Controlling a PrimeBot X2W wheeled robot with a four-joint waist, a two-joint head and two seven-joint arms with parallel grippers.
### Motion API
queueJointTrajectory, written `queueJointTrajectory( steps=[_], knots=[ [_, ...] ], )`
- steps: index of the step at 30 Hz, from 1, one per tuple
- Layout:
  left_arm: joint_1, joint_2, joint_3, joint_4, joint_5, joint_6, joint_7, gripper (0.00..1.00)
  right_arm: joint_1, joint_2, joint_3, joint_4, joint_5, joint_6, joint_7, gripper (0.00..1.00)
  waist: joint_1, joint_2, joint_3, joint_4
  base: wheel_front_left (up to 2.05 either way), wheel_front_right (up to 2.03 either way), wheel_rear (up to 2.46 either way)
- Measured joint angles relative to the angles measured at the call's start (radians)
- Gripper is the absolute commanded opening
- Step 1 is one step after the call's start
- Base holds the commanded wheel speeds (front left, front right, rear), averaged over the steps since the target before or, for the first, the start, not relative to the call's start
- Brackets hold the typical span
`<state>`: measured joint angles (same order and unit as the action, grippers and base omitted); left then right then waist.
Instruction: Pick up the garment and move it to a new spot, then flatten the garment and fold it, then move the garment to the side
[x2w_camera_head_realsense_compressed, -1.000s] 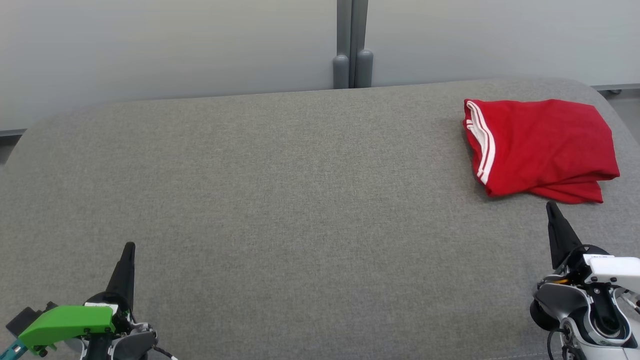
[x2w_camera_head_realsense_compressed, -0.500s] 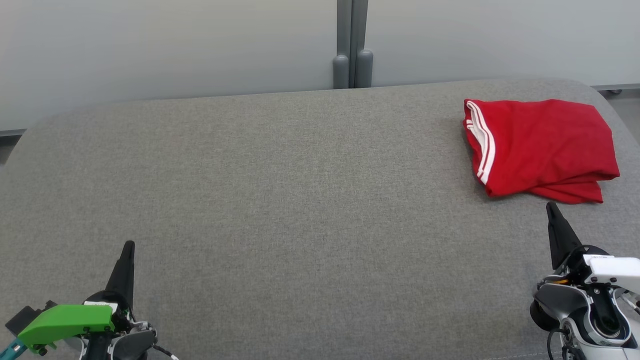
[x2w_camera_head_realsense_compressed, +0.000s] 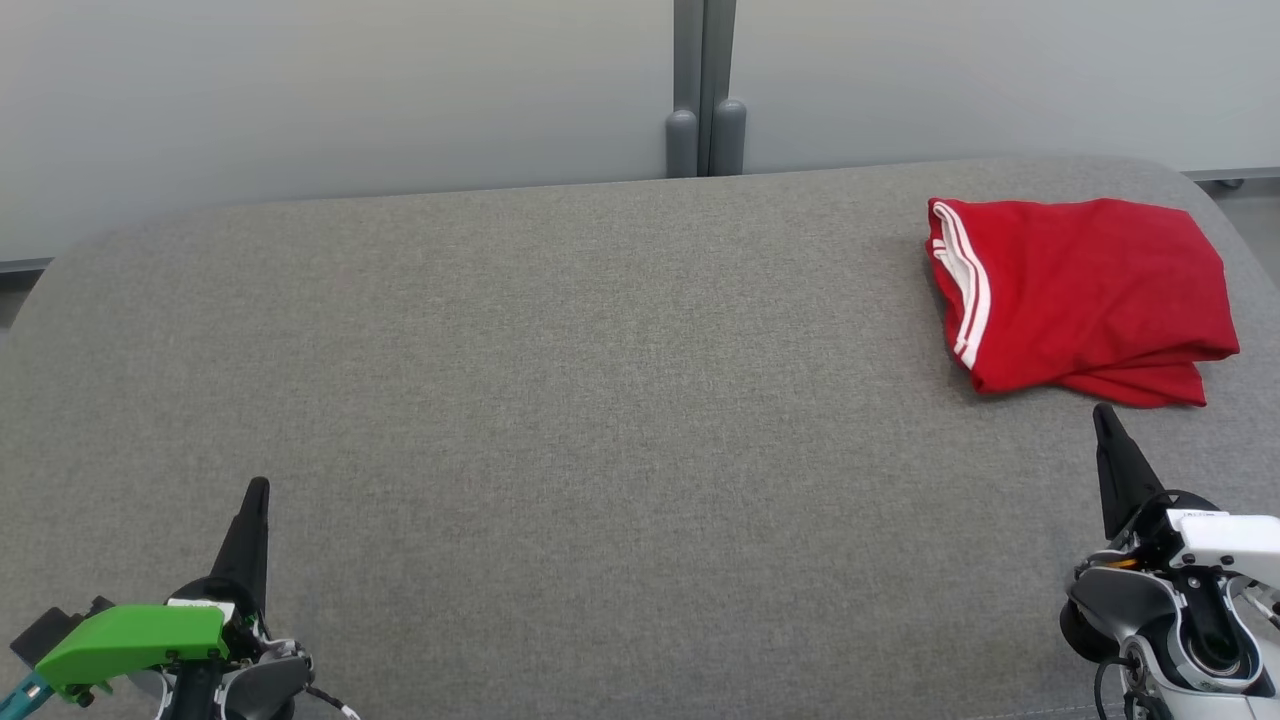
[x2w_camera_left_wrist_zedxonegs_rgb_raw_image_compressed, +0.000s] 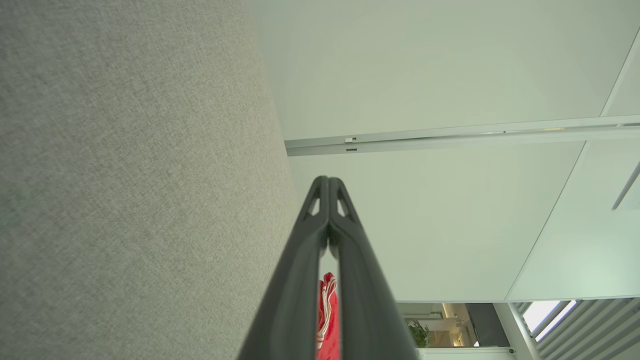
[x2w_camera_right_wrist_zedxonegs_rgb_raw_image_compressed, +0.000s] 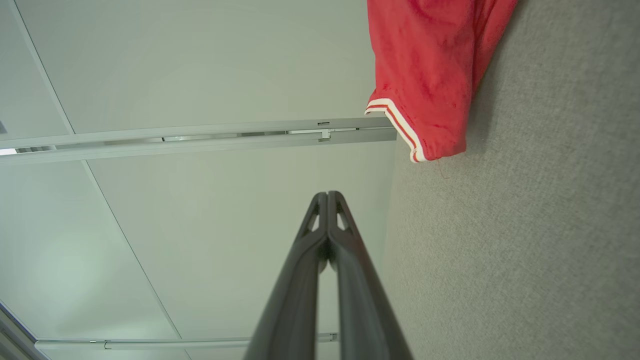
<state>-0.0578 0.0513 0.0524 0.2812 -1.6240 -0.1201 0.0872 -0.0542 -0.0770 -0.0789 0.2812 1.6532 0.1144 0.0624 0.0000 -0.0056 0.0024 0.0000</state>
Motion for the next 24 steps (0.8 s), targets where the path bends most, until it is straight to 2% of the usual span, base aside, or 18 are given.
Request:
queueJointTrajectory(
  steps=[24],
  knots=[
    [-0.002, 0.000, 0.001, 0.000, 0.000, 0.000, 0.000, 0.00, 0.000, 0.002, -0.001, 0.001, 0.000, 0.003, 0.000, 0.00, 0.0000, 0.0000, 0.000, 0.000, 0.00, 0.00, 0.00]
  ],
)
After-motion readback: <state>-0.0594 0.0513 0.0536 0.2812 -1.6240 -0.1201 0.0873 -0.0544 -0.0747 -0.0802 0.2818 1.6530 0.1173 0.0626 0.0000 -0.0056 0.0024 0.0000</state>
